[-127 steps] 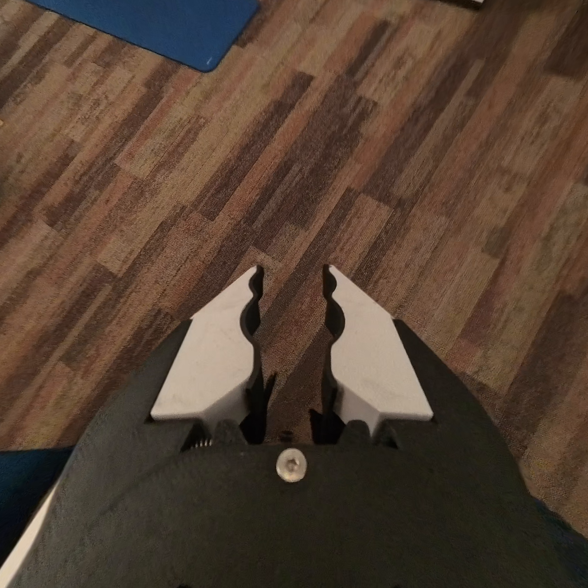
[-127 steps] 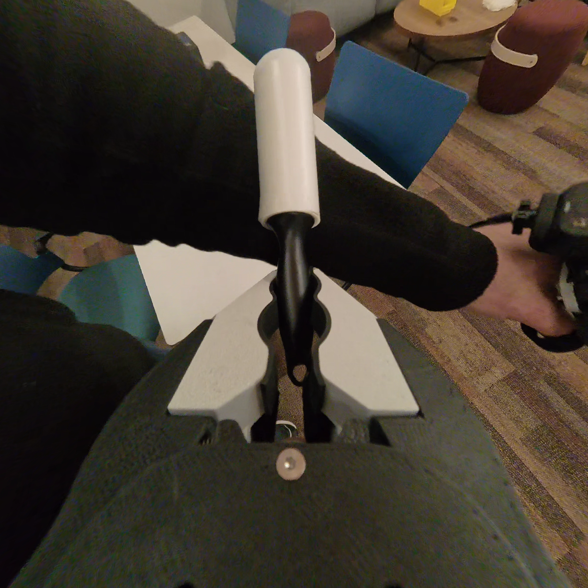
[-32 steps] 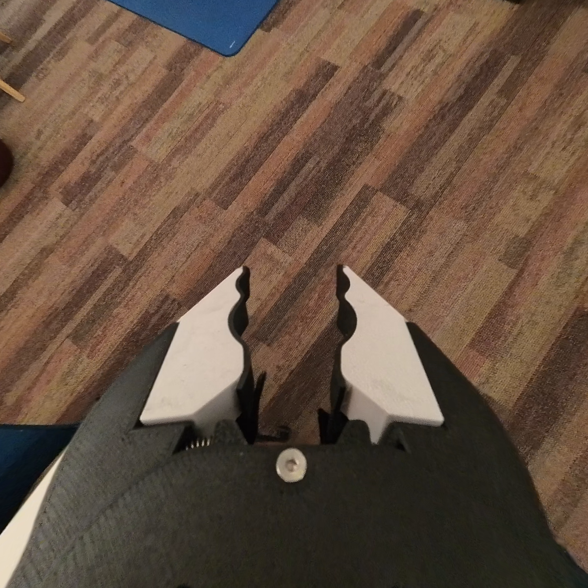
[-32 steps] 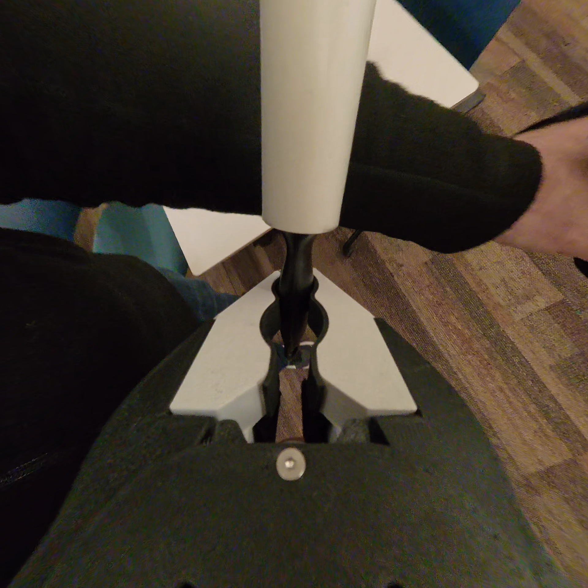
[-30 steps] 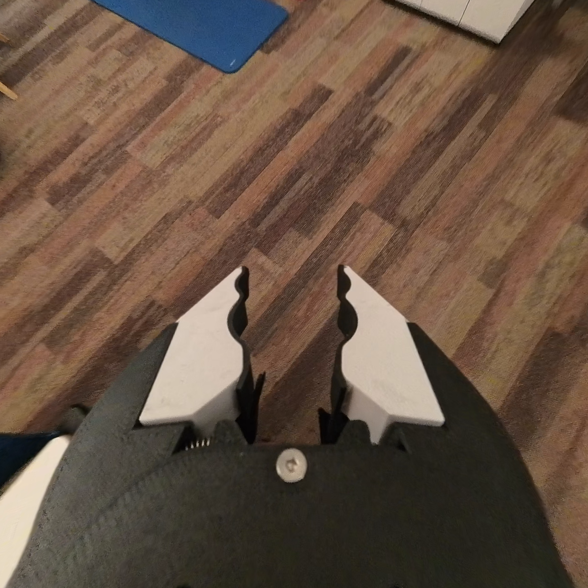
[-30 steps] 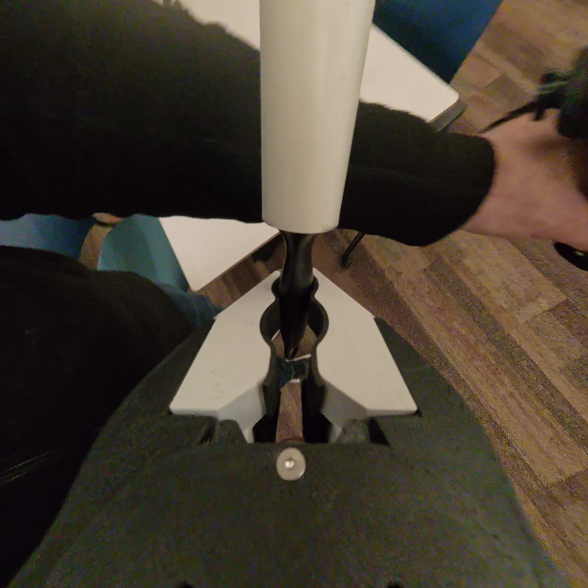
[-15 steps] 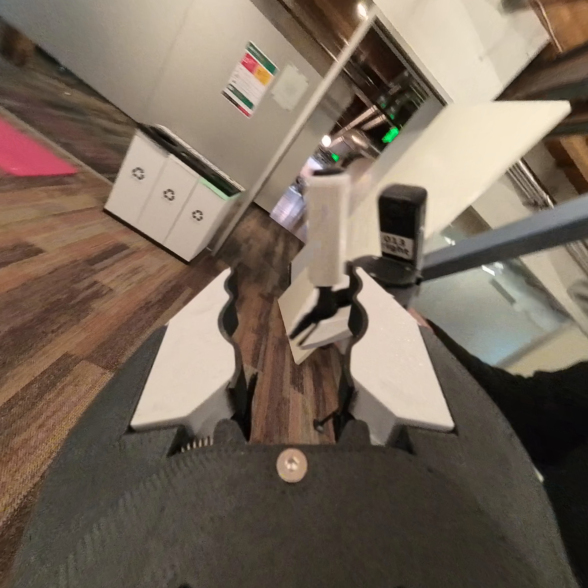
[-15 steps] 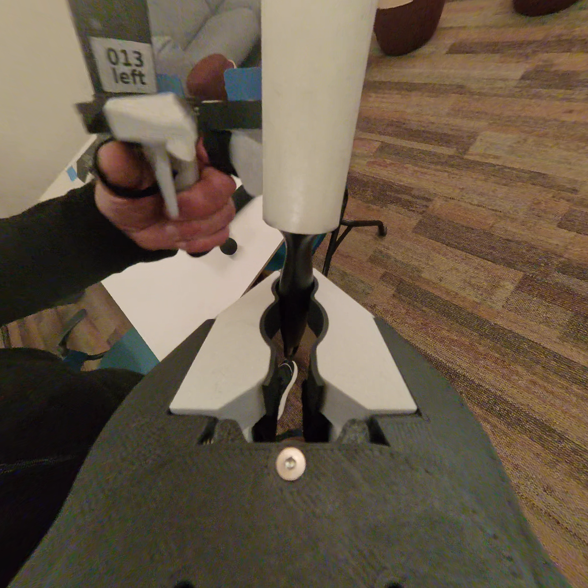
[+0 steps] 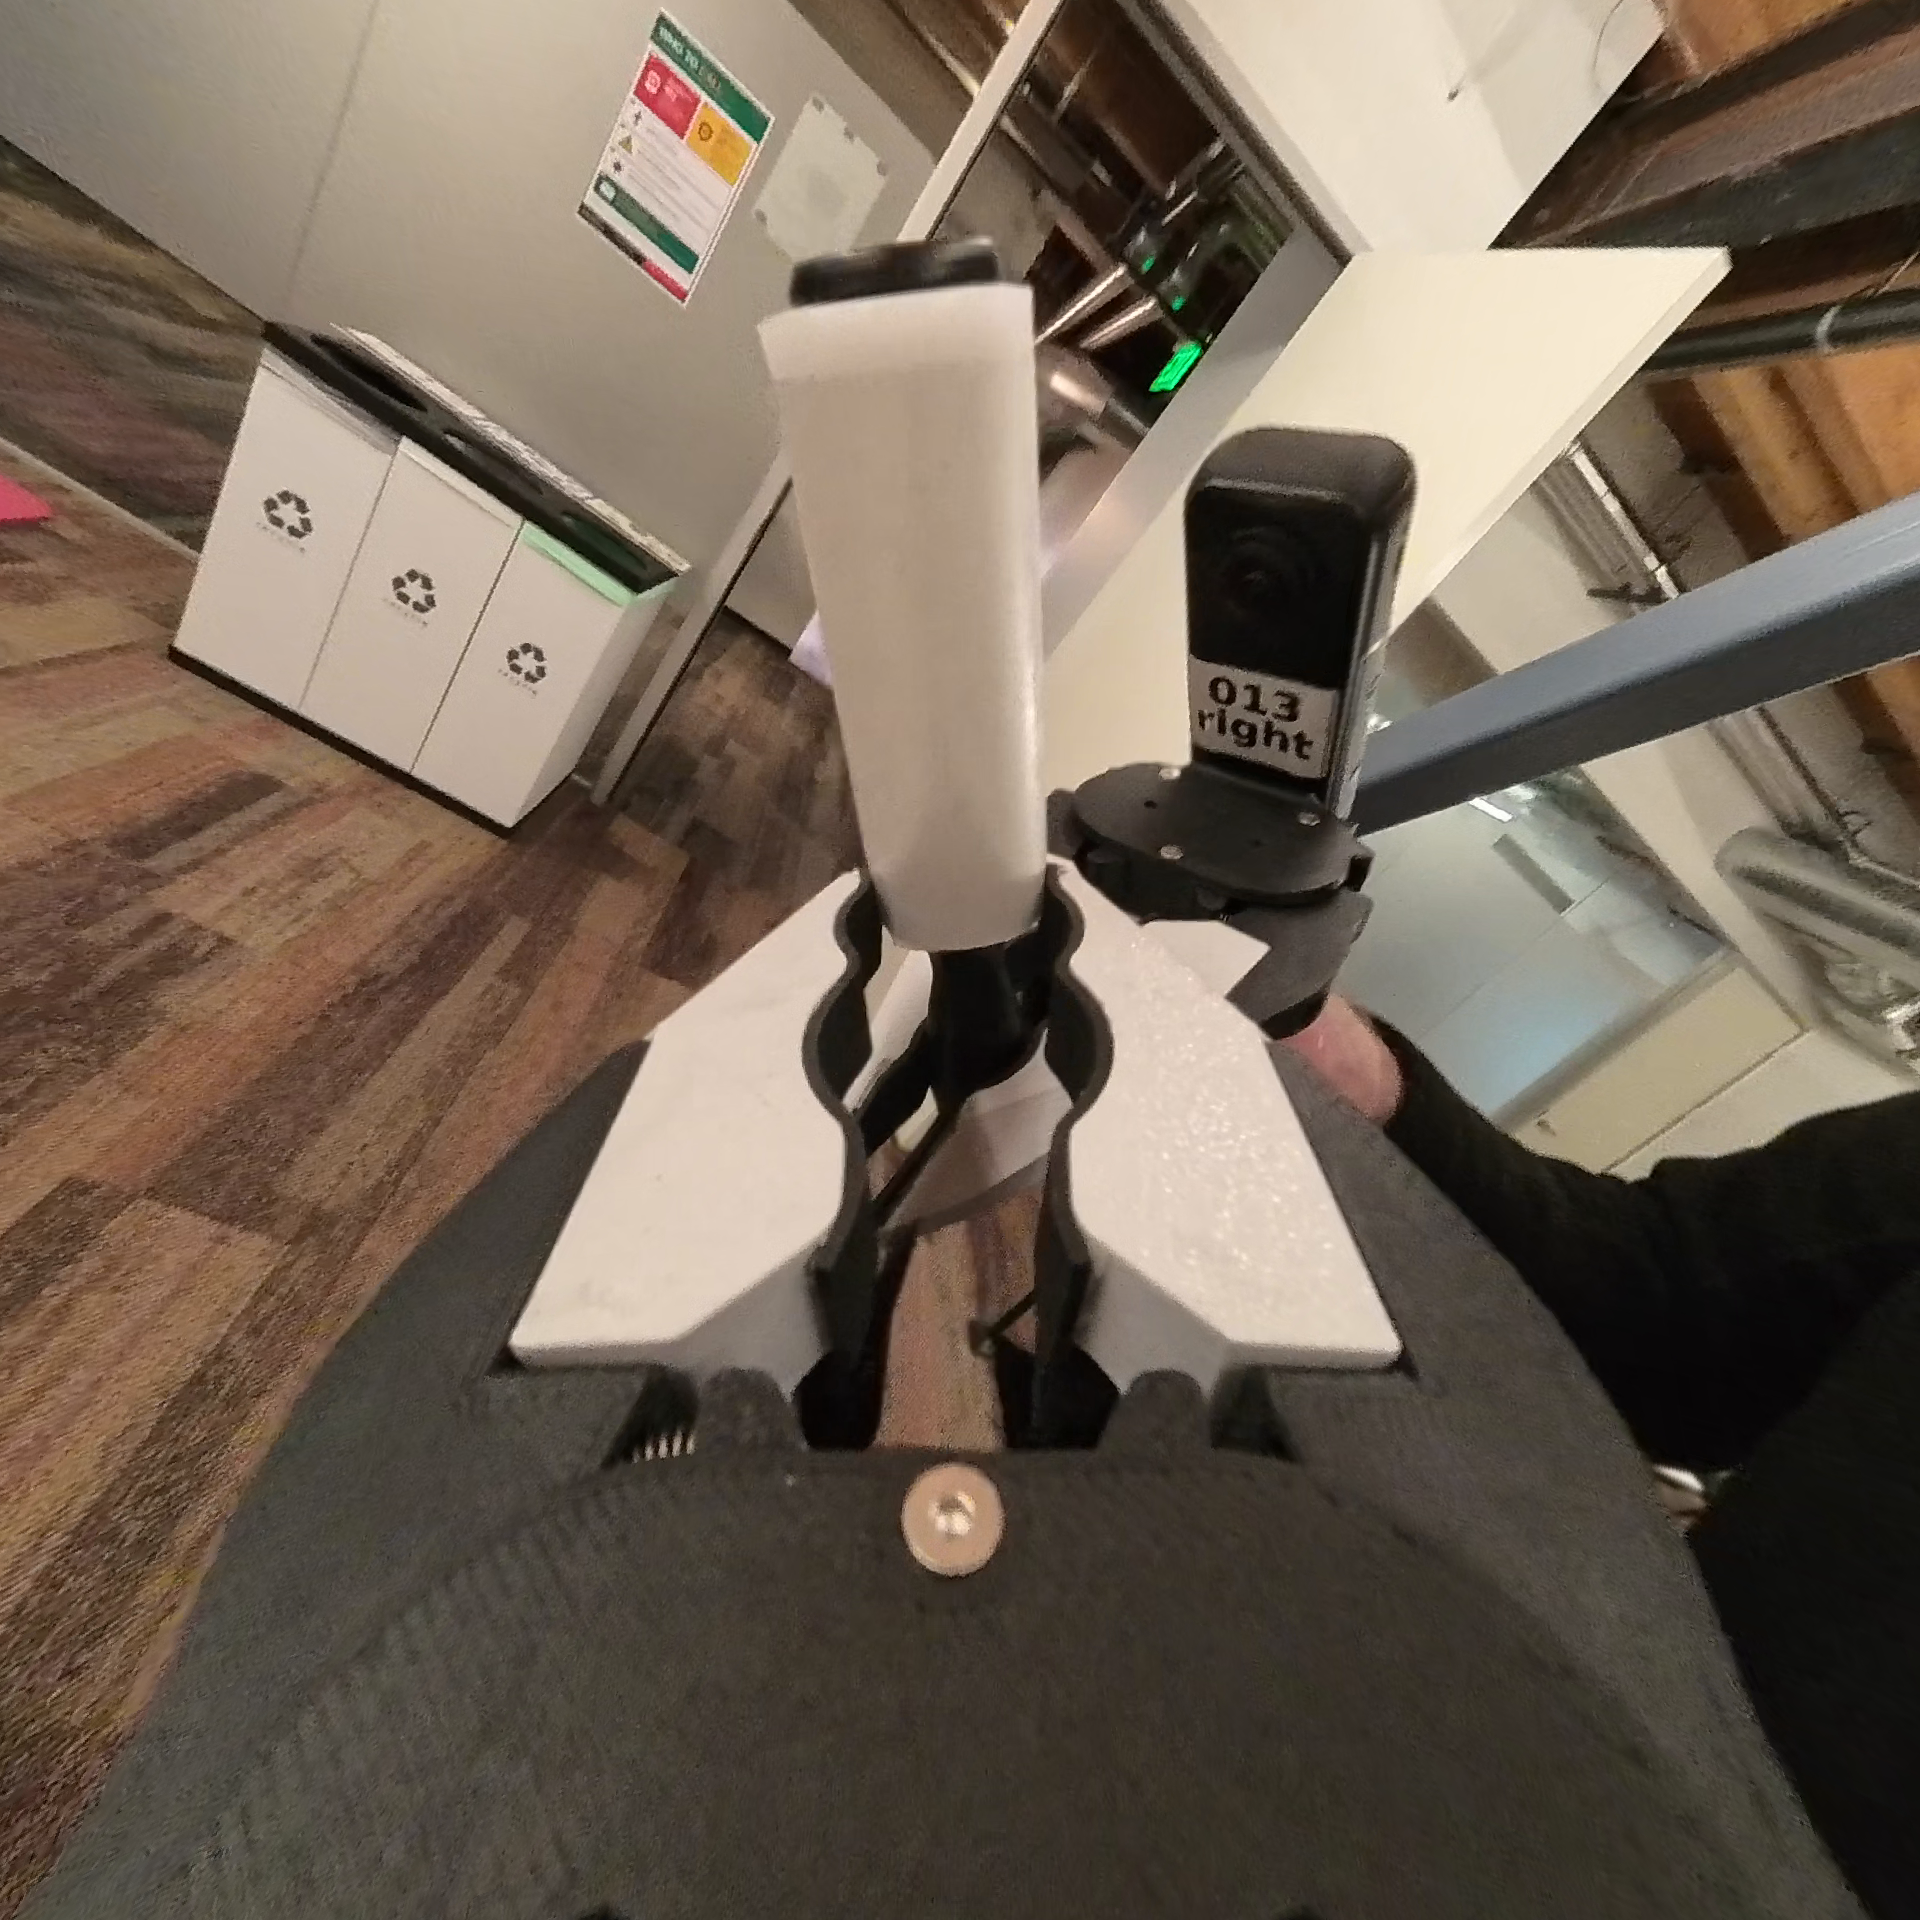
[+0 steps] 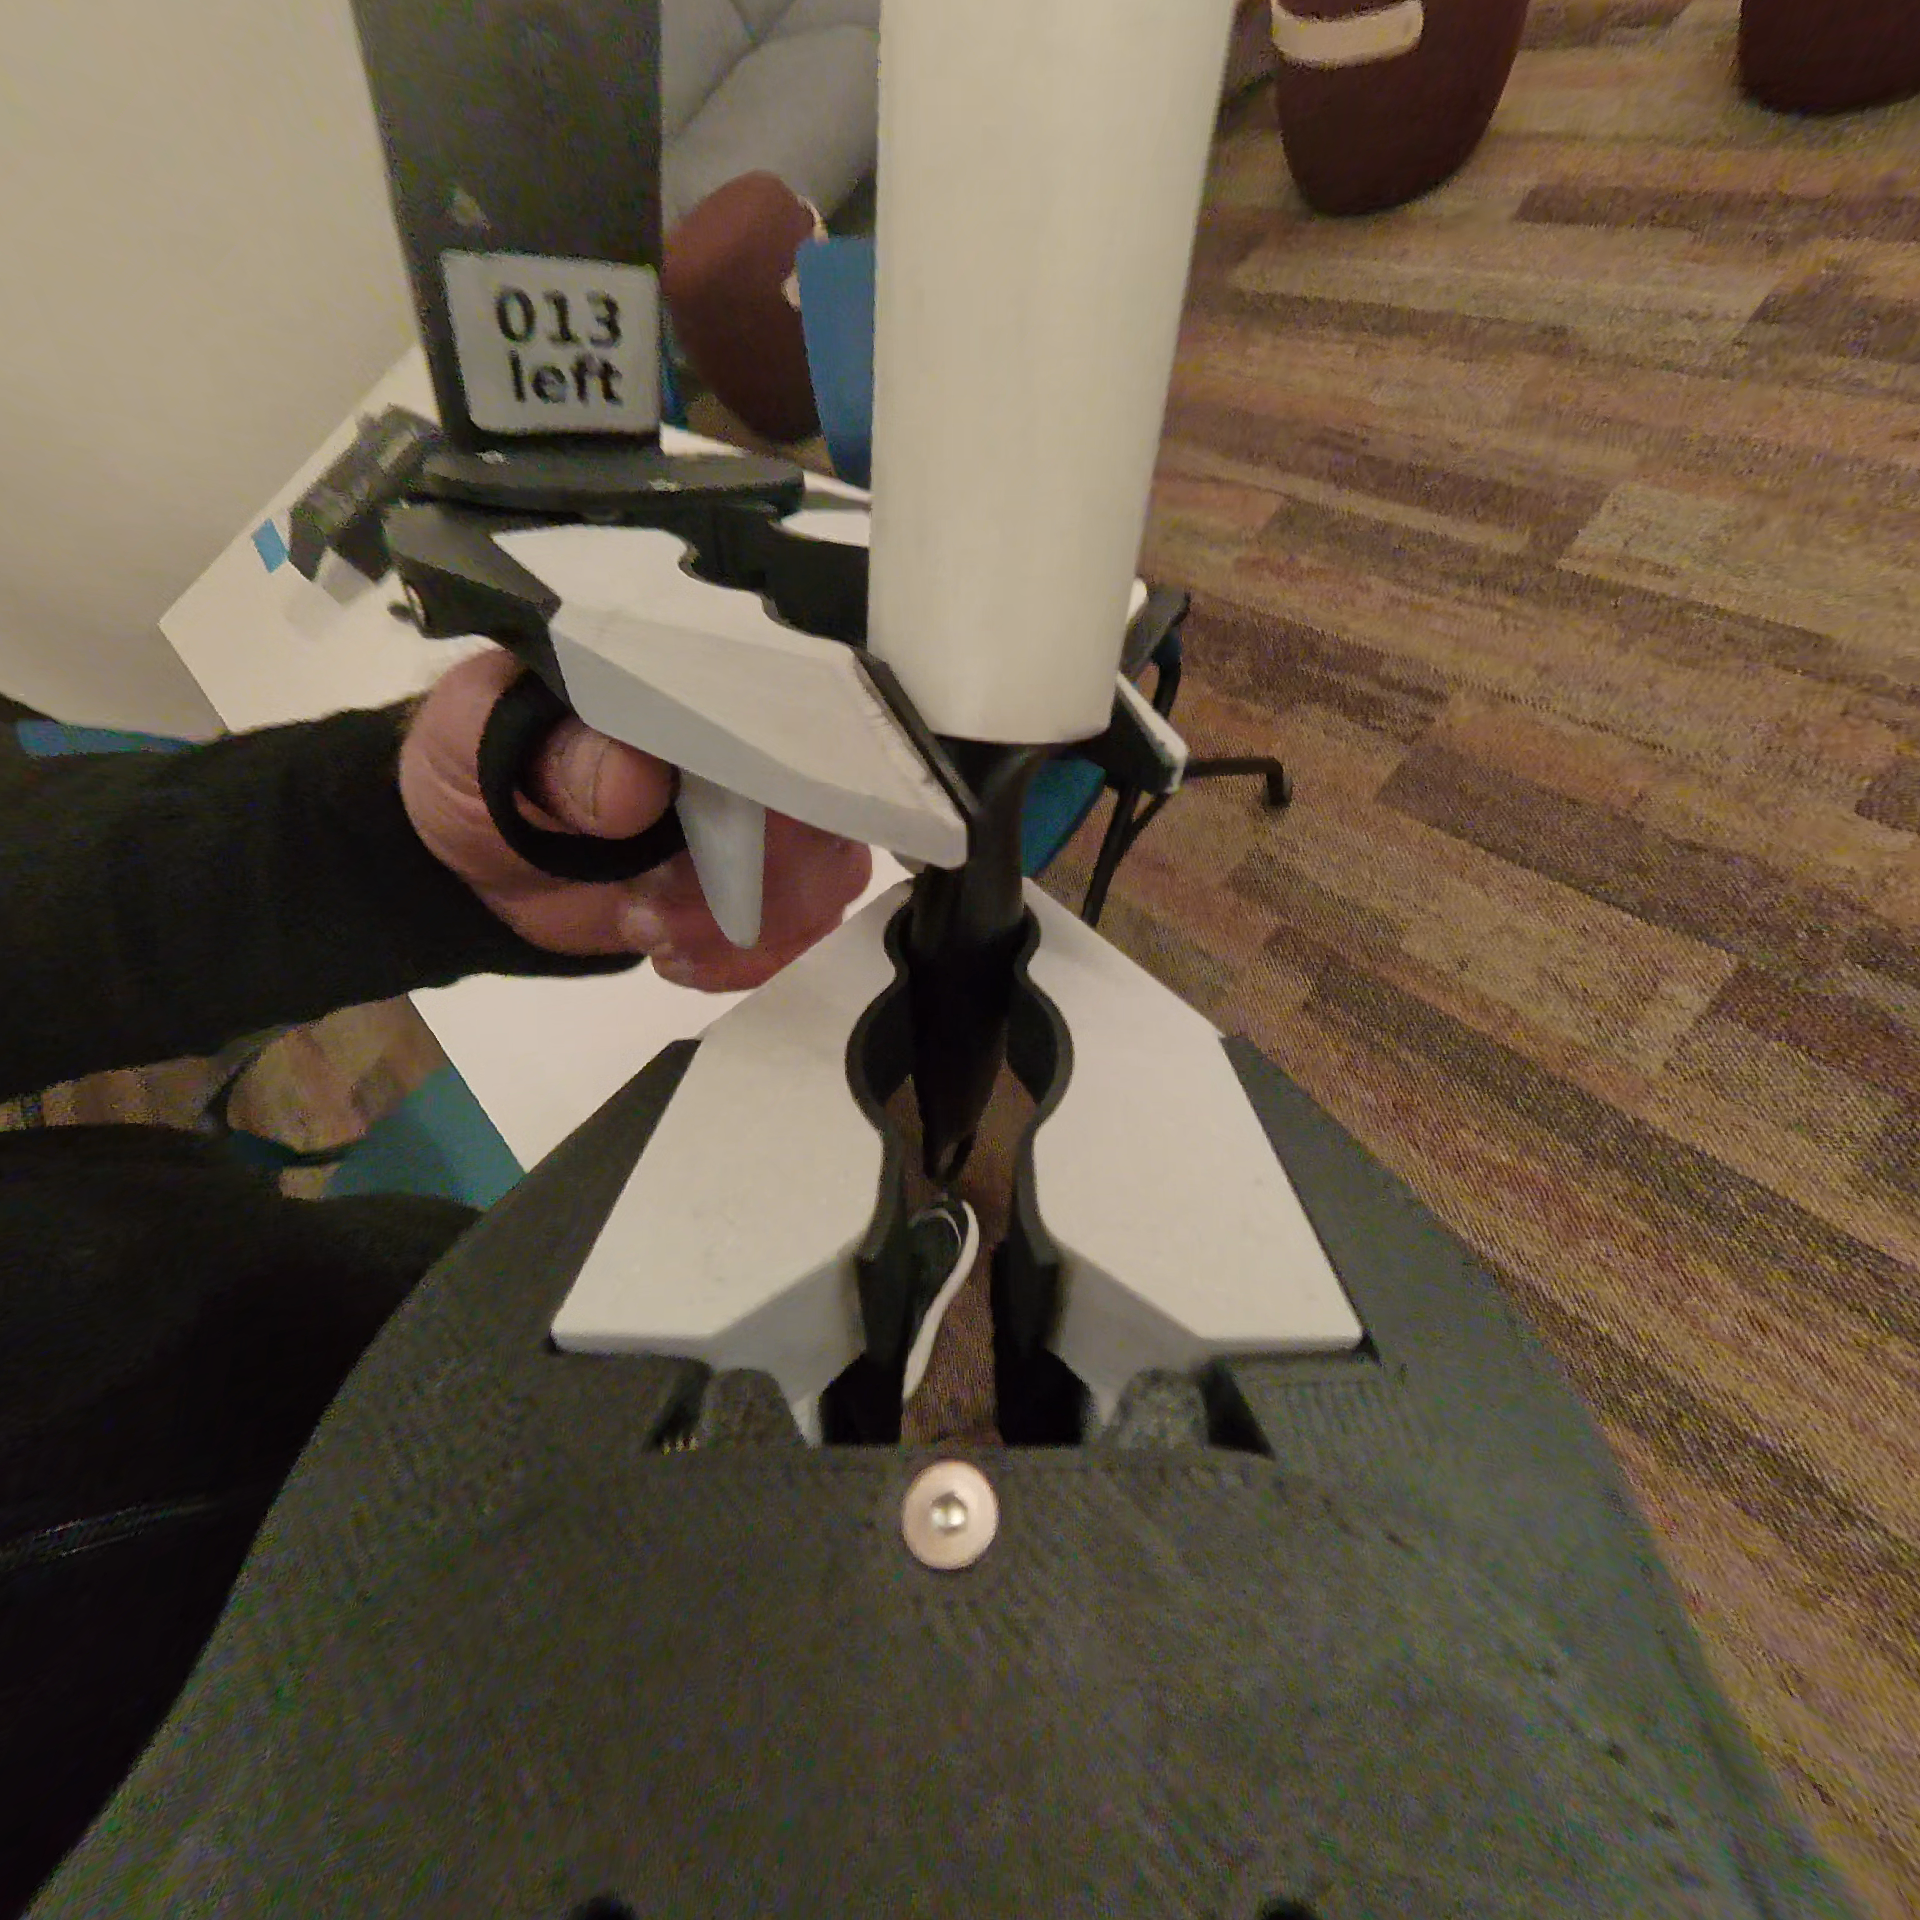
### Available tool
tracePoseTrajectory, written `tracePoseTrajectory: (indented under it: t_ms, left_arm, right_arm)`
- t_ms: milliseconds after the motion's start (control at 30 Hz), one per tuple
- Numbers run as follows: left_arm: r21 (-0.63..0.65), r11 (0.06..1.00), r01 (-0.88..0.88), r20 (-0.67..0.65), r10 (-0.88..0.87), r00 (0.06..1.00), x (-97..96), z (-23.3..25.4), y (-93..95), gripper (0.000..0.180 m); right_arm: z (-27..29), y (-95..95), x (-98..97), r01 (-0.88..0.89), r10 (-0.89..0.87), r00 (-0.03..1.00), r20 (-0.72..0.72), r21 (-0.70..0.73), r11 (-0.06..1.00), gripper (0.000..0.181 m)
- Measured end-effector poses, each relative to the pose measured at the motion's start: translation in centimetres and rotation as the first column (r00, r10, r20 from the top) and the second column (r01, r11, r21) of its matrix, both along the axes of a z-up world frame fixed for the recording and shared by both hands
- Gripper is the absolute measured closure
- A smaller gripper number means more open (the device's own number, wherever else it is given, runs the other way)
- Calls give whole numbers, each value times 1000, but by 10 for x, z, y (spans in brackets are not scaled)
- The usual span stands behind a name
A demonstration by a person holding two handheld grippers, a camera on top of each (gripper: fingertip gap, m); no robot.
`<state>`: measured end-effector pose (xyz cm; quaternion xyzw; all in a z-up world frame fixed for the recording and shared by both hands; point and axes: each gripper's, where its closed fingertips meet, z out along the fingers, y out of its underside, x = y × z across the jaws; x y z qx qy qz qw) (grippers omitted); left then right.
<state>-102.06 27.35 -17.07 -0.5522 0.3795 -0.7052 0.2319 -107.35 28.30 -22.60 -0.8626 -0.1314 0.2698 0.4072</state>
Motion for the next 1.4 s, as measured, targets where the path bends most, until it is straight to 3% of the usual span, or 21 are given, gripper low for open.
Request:
tracePoseTrajectory:
  t_ms: [67, 133, 267, 433, 600, 867, 933, 1000, 1133, 1400]
  left_arm:
    - [-10, 1000, 6, 28, -6, 1000, -1, 8, -2, 152]
    - [-15, 999, 37, 53, -36, 998, -3, 17, -6, 153]
    - [5, 997, 80, 88, -80, 993, -4, 32, -18, 153]
    - [74, 993, 92, 100, -99, 990, -2, 44, -28, 153]
    - [111, 990, 88, 106, -100, 989, -3, 48, -29, 153]
    - [150, 988, 36, 158, -60, 986, -3, 55, -27, 152]
    - [133, 990, 45, 173, -67, 983, -2, 58, -29, 152]
    - [146, 989, 34, 154, -57, 986, 2, 55, -28, 152]
    - [174, 984, 23, 158, -51, 986, 6, 55, -29, 152]
    - [220, 975, 35, 135, -66, 989, 6, 52, -35, 150]
  right_arm:
    - [9, 0, -1, 6, -5, 999, -33, 35, 999, 169]
    - [16, 0, 2, 23, -21, 999, -37, 69, 997, 145]
    - [25, -2, -6, -43, 47, 998, -29, 129, 991, 135]
    - [31, -4, -15, -133, 143, 987, -69, 136, 982, 142]
    - [33, -6, -19, -187, 184, 982, 35, 165, 968, 169]
    - [36, -4, -15, -152, 140, 987, 82, 158, 976, 169]
    - [32, -6, -13, -161, 146, 982, 123, 122, 979, 151]
    - [26, -6, -5, -163, 142, 969, 202, 90, 983, 165]
    - [25, -6, -1, -159, 126, 946, 298, 87, 983, 171]
    - [23, -15, 3, -203, 181, 955, 236, 69, 977, 178]
